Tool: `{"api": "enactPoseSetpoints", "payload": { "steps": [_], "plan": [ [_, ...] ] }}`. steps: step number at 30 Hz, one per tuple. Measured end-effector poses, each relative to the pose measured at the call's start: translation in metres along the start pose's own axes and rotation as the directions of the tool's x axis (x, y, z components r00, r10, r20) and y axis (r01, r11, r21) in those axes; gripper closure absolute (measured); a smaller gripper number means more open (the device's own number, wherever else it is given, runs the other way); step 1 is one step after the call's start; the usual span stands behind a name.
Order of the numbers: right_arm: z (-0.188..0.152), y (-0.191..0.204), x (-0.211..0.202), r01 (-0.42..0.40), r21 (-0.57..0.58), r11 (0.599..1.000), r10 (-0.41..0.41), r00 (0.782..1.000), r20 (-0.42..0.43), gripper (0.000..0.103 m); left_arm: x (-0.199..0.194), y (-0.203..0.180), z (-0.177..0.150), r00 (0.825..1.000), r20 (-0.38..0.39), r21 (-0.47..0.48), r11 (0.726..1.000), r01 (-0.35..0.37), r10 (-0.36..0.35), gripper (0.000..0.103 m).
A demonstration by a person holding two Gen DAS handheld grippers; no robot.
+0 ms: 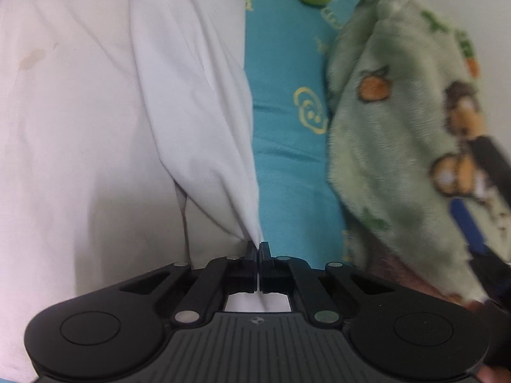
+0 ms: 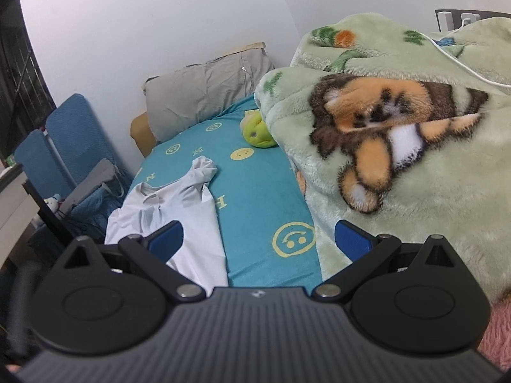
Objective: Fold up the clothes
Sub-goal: 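Grasp the shirt side with the left gripper and fold it lengthwise toward the middle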
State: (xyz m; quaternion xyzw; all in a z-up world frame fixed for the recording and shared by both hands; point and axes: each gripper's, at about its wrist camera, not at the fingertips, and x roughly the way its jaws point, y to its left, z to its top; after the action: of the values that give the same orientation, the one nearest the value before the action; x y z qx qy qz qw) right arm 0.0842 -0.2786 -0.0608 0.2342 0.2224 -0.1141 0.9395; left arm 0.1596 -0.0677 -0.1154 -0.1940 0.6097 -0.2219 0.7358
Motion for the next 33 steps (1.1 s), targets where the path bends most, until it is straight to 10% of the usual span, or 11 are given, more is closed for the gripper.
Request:
{"api": "enactPoseSetpoints", "payload": {
  "steps": [4,13,17,20,24,27,33],
  "plan": [
    [0.000,0.000,-0.001,0.000,0.009,1.000,0.000,1.000,-0.003,0.000,-0.049,0.040,-0.013,0.996,0.021,-0.026,0.996,0.088,-0.088,0.102],
    [-0.005,0.011,0.005,-0.021,-0.024,0.999,0.020,0.998,-0.063,0.000,-0.077,0.146,-0.048,0.997,0.020,-0.136,0.988,-0.073,0.077,0.100],
    [-0.010,0.014,0.008,-0.026,-0.032,0.999,0.023,0.996,-0.092,0.000,-0.080,0.132,-0.055,0.999,0.039,-0.103,0.995,-0.014,0.018,0.062],
    [-0.014,0.017,0.012,-0.028,-0.040,0.999,0.024,0.993,-0.116,0.000,-0.074,0.119,-0.062,1.000,0.014,-0.059,0.998,-0.009,0.010,0.053],
    [-0.021,0.024,0.017,-0.035,-0.052,0.998,0.027,0.989,-0.147,0.000,-0.076,0.117,-0.073,0.999,0.015,-0.002,0.999,-0.036,0.036,0.058],
    [-0.026,0.031,0.020,-0.037,-0.079,0.996,0.024,0.986,-0.162,0.000,-0.080,0.128,-0.082,0.999,0.015,-0.005,0.999,-0.041,0.041,0.099],
    [-0.033,0.040,0.020,-0.048,-0.131,0.990,0.025,0.984,-0.178,0.000,-0.105,0.120,-0.090,0.997,0.080,0.046,0.999,-0.019,0.015,0.102]
  ]
}}
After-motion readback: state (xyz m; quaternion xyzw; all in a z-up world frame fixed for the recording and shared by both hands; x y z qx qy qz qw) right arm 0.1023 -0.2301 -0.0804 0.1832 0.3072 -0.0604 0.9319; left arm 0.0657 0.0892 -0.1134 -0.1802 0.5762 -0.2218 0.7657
